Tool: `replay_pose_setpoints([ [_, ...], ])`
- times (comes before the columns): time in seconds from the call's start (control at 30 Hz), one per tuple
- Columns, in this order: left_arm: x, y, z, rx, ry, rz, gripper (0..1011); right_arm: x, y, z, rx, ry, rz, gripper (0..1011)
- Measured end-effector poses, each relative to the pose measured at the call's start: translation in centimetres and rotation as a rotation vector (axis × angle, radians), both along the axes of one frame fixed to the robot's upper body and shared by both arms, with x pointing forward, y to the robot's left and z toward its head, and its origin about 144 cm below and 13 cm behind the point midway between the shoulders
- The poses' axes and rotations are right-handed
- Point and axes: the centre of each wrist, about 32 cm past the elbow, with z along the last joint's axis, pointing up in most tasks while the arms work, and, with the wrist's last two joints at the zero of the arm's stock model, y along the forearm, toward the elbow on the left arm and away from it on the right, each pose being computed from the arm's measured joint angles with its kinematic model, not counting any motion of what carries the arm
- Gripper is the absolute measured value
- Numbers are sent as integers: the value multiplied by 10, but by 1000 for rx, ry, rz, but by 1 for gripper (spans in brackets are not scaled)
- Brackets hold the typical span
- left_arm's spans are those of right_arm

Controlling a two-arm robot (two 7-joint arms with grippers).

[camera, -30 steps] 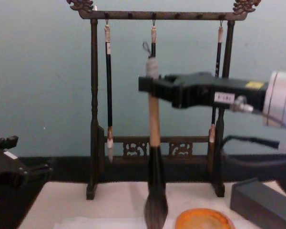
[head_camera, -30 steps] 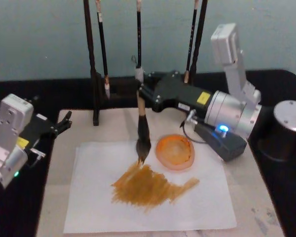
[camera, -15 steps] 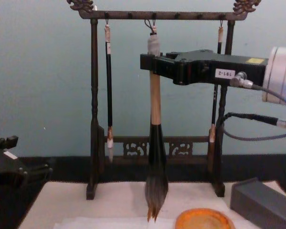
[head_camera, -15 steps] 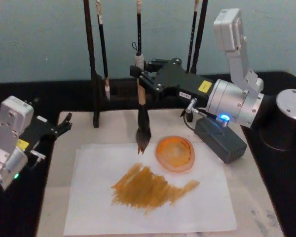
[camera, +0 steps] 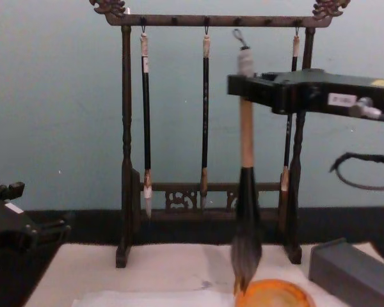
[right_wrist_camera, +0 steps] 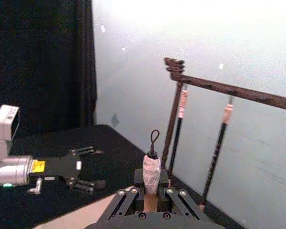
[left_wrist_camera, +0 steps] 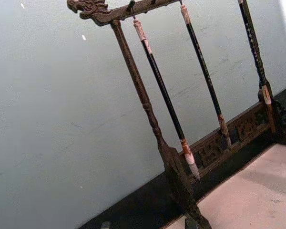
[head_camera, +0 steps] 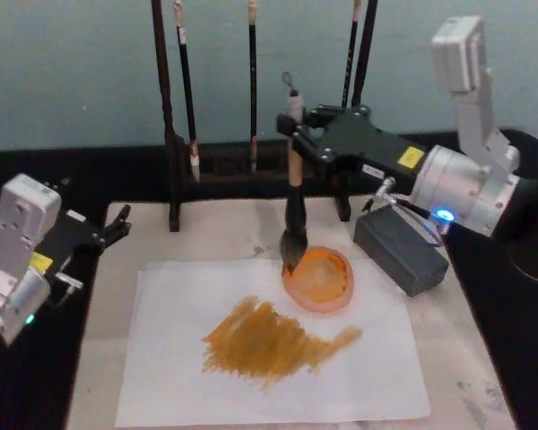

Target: Pick up the brush from the inkstone, write on the paper, then place the brush back to its original position.

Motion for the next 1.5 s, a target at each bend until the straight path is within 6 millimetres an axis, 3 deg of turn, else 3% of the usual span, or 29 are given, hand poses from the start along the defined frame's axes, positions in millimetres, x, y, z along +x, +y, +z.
replay_pose_setpoints([
  [0.63,0,0,0,0,0,0,1010,-11,-30,4,29,9,-99,163],
  [1.5,0,0,0,0,0,0,1010,-11,-30,4,31,8,-103,163],
])
